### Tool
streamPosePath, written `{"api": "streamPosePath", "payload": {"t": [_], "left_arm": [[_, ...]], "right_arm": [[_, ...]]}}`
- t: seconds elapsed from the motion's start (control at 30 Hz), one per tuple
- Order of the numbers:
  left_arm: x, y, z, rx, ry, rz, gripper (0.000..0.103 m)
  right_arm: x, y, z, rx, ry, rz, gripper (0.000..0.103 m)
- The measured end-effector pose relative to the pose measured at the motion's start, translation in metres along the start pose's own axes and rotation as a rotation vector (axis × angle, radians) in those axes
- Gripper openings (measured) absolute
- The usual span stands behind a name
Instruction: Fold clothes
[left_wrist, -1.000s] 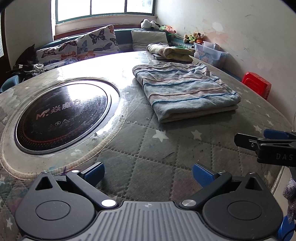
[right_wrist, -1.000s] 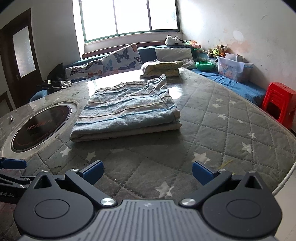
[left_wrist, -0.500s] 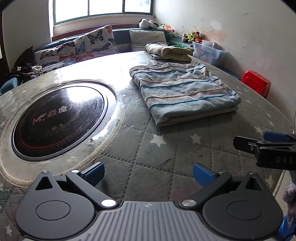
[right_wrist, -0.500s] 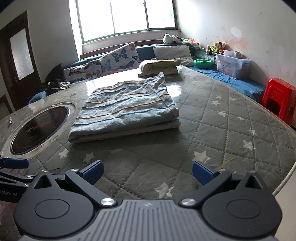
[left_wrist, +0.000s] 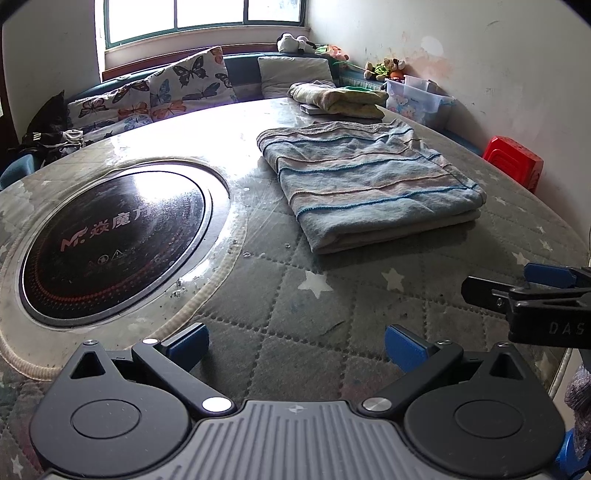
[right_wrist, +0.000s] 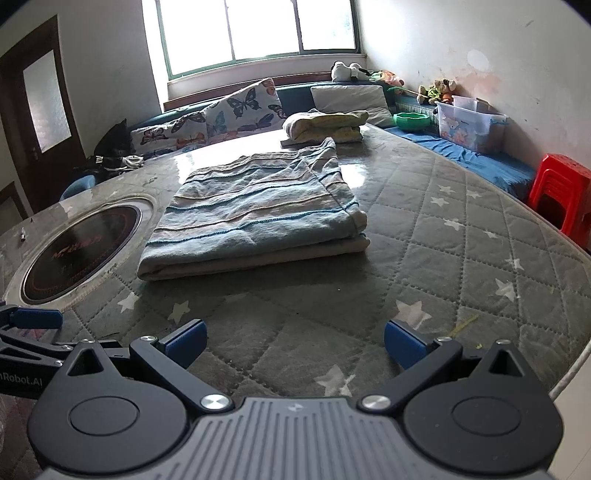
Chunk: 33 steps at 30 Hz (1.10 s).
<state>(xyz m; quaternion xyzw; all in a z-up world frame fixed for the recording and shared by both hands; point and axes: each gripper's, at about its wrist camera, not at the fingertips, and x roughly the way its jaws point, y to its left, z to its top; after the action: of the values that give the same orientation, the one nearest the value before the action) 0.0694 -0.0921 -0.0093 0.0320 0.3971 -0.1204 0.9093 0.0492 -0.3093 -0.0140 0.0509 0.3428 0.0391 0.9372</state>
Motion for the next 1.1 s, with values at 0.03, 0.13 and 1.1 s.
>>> {"api": "streamPosePath", "payload": {"t": [0.03, 0.13, 1.1], "left_arm": [[0.0, 0.0, 0.001, 0.0, 0.0, 0.0, 0.103], [0.001, 0.0, 0.002, 0.0, 0.002, 0.002, 0.103], [0.014, -0.006, 0.02, 0.018, 0.024, 0.012, 0.103]], "right_arm": [[0.0, 0.0, 0.0, 0.0, 0.0, 0.001, 0.103], [0.001, 0.0, 0.001, 0.003, -0.001, 0.004, 0.103], [0.015, -0.005, 0.015, 0.023, 0.007, 0.003, 0.103]]}}
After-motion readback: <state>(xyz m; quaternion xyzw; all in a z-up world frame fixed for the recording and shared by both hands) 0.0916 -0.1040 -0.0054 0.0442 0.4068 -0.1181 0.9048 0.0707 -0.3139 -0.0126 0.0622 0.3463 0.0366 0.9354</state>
